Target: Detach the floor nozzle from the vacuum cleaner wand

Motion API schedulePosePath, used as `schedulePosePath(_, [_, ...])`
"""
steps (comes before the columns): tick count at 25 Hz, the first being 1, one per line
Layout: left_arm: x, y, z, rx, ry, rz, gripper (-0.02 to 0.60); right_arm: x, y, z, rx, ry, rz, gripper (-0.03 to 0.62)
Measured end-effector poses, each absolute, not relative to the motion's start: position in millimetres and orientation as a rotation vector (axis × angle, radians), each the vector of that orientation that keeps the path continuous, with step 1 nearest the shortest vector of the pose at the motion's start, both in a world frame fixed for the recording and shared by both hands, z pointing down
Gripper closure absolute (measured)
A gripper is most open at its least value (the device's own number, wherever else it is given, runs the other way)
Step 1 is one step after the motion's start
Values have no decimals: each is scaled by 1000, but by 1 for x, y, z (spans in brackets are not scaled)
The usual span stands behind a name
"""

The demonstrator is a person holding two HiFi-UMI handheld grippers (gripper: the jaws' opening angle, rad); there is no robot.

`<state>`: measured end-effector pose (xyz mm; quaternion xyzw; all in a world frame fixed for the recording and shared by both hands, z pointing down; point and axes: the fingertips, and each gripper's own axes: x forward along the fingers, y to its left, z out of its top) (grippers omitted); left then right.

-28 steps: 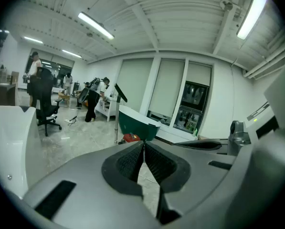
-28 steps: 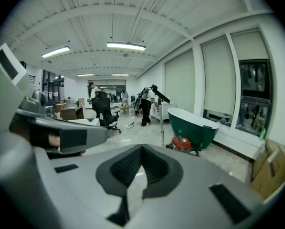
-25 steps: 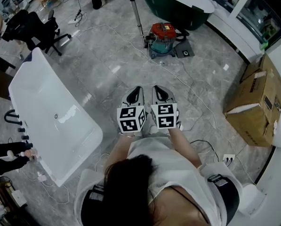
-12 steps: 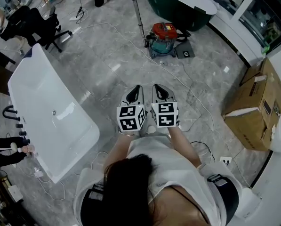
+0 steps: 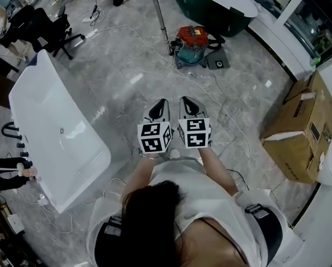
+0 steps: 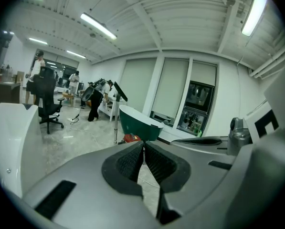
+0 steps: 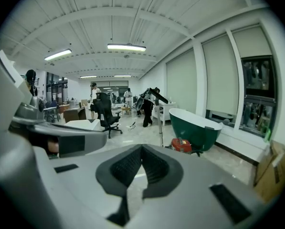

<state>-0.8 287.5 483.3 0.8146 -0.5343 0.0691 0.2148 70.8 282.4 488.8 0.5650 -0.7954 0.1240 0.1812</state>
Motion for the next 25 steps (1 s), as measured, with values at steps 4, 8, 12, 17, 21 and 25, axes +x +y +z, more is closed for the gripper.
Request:
schedulePosePath(4, [6,283,483,2253,-1508,193,566,78,276,489,1589,-2260,348,579])
schedulePosePath(8, [9,281,483,2240,-1537,190,566,82,273,490,1563,-2273,341,579])
schedulePosePath(12, [12,279,483,2233,-1556,201,566,85,270,491,1560,-2284,348,579])
schedulePosePath(17, [12,280,482,2240,-1567,205,566,85,270,494,1556,-2296,361,579])
schedulePosePath(21, [11,277,478,2250,-1574,177,566,83,268,496,1553,-2295,362,579])
schedulePosePath(25, [6,274,481,2244,-1569,177,566,77,264,497,1553,-2291,364,579])
